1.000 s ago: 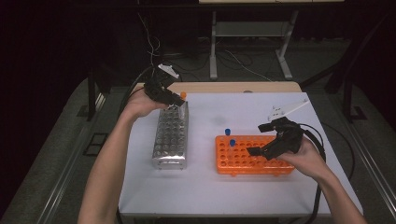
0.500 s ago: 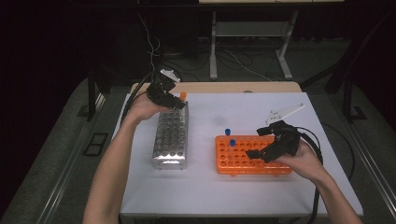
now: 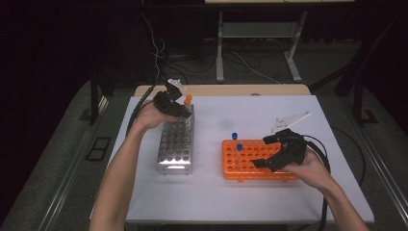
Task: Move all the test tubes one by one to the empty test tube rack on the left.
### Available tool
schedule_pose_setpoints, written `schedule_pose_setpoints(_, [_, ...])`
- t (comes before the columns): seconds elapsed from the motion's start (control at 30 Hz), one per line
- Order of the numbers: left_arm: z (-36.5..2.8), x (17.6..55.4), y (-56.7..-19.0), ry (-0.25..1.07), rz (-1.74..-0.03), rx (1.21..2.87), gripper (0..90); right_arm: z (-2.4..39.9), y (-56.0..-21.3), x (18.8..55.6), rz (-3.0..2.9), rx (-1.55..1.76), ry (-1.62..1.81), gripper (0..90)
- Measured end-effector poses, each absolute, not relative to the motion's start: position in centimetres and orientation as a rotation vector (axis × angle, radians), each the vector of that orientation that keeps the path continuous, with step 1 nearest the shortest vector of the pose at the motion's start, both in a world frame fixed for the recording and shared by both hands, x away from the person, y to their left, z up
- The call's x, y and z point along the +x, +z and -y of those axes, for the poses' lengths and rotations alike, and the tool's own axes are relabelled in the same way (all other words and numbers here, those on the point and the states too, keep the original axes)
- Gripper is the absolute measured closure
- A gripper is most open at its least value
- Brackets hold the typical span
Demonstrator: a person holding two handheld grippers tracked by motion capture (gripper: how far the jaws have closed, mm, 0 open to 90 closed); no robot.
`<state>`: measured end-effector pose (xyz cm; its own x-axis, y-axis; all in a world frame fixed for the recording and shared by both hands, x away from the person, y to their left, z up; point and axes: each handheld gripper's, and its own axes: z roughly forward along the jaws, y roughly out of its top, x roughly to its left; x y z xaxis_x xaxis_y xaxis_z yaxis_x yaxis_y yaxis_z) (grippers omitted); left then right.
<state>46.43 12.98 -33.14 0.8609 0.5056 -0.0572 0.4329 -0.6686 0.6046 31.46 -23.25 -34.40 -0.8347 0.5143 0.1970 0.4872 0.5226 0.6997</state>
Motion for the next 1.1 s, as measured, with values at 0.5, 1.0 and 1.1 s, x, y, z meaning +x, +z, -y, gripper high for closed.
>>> schedule_pose_setpoints(0.5, [-13.9,45.3,-32.0,0.083,-0.759,2.36,51.7,23.0,-35.4,31.5,-2.719,0.899,1.216,0.1])
schedule_pose_setpoints(1.0, [-15.2,41.2,-29.7,0.121,-0.773,2.245,20.8,21.5,-36.5,31.9,-2.756,0.879,1.186,0.1])
schedule_pose_setpoints(1.1, [-15.4,40.2,-29.5,0.133,-0.787,2.216,11.6,21.0,-36.7,31.9,-2.763,0.87,1.178,0.2])
